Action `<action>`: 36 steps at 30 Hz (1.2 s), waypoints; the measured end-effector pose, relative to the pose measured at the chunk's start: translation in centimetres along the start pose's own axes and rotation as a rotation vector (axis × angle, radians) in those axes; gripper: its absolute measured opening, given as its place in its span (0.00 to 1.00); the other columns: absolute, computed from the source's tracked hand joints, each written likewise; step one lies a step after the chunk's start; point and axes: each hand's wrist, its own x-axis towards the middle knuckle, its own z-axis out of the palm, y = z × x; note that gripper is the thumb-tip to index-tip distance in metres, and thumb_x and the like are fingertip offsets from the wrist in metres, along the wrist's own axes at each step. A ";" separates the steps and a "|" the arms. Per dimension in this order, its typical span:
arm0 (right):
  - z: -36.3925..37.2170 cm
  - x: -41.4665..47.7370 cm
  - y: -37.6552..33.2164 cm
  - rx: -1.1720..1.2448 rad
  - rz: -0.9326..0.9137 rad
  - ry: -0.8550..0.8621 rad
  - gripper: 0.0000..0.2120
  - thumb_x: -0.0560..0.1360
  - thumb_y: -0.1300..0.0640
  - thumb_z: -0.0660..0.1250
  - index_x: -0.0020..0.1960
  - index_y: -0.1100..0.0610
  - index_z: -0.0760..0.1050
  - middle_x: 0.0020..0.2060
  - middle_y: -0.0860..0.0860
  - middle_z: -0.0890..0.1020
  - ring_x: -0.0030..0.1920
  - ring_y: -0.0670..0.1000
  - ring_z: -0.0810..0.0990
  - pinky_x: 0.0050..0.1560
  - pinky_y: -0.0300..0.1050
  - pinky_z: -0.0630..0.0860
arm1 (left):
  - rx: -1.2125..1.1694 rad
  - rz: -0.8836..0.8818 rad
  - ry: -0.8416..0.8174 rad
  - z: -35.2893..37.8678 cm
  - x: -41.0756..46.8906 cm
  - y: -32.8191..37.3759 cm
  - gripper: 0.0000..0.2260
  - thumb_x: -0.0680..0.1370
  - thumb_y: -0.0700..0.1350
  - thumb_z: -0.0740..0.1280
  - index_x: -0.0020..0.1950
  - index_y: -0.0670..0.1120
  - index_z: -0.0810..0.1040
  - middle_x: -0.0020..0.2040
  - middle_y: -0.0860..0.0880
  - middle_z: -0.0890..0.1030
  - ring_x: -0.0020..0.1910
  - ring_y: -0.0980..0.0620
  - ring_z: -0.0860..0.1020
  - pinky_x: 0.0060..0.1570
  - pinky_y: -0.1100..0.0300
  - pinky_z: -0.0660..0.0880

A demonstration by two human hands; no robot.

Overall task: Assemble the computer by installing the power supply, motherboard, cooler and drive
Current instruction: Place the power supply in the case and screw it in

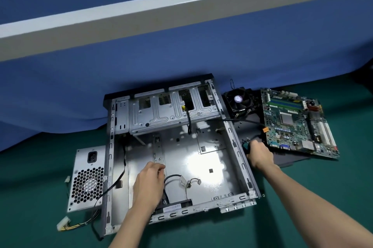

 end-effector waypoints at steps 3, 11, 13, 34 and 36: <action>0.1 0.1 0.2 -0.014 -0.014 -0.009 0.10 0.77 0.60 0.66 0.46 0.58 0.63 0.53 0.58 0.78 0.45 0.56 0.72 0.43 0.46 0.67 | -0.006 -0.001 0.001 0.0 -0.1 0.0 0.11 0.81 0.43 0.61 0.59 0.46 0.80 0.57 0.50 0.78 0.50 0.48 0.79 0.50 0.56 0.74; -6.1 -1.8 -2.0 0.660 -0.043 0.283 0.10 0.76 0.63 0.68 0.57 0.63 0.76 0.50 0.59 0.81 0.44 0.53 0.78 0.44 0.42 0.73 | -0.193 0.074 0.023 -1.5 0.0 1.5 0.09 0.79 0.41 0.65 0.56 0.45 0.81 0.53 0.50 0.81 0.50 0.52 0.78 0.53 0.59 0.74; -9.4 -3.8 -3.6 0.839 -0.167 0.395 0.03 0.76 0.60 0.68 0.44 0.57 0.76 0.37 0.52 0.80 0.33 0.47 0.75 0.33 0.33 0.69 | -0.358 0.108 0.044 -2.7 0.0 3.0 0.07 0.77 0.41 0.68 0.53 0.46 0.83 0.48 0.53 0.83 0.47 0.56 0.79 0.52 0.59 0.76; -0.4 -16.2 -26.6 0.854 -0.483 -0.536 0.09 0.74 0.69 0.69 0.53 0.62 0.77 0.38 0.56 0.79 0.21 0.48 0.75 0.21 0.38 0.67 | -0.388 -0.165 0.225 -9.7 -4.4 -14.1 0.30 0.75 0.44 0.71 0.74 0.44 0.63 0.62 0.49 0.67 0.62 0.50 0.69 0.56 0.68 0.60; 0.6 -16.8 -27.5 0.708 -0.580 -0.536 0.10 0.75 0.69 0.68 0.54 0.61 0.78 0.38 0.52 0.77 0.23 0.47 0.76 0.23 0.40 0.73 | -0.394 -0.140 0.203 -9.4 -4.3 -14.3 0.37 0.71 0.45 0.75 0.75 0.45 0.61 0.60 0.52 0.65 0.59 0.53 0.70 0.55 0.69 0.61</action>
